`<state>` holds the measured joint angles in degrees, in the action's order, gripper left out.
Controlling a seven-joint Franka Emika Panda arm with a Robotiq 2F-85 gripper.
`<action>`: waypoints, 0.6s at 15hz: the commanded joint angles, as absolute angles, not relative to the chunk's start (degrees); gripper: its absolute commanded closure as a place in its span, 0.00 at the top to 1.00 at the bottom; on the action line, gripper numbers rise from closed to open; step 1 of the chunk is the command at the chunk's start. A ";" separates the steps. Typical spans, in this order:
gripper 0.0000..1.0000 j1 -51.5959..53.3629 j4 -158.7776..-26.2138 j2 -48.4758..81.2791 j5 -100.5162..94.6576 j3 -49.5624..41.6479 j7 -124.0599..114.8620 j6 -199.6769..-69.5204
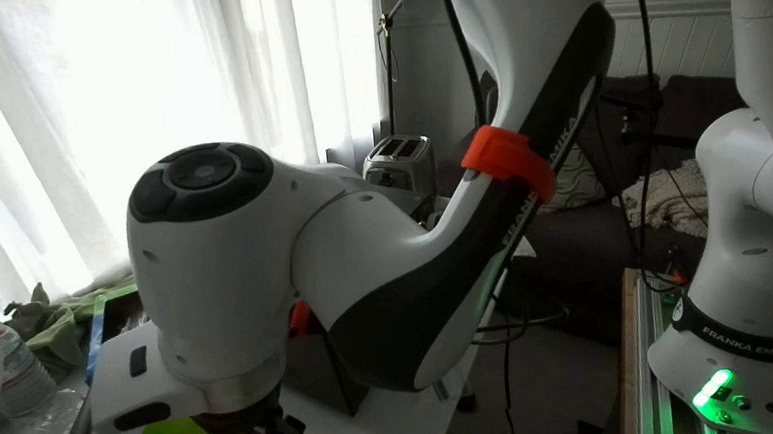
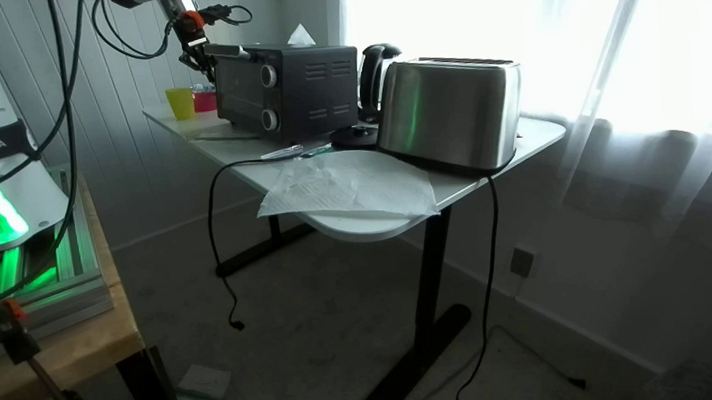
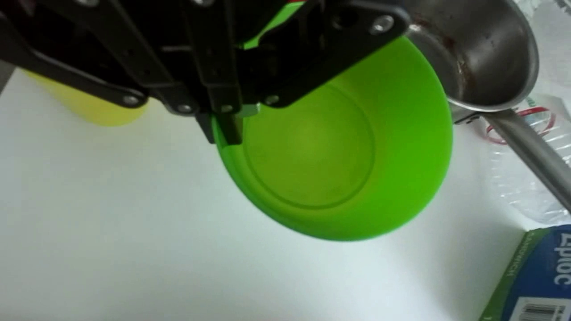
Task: Put the green bowl inside the red bowl and yellow cup in the green bowl and then lift them and put the on the microwave
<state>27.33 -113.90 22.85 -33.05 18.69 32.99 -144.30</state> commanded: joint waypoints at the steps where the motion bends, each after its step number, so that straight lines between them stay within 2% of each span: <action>1: 0.01 28.42 -113.99 20.68 -35.93 19.78 31.79 -144.07; 9: 0.01 30.93 -108.06 26.21 -33.76 23.56 33.44 -143.86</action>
<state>29.91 -111.49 23.27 -33.89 22.60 33.05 -144.26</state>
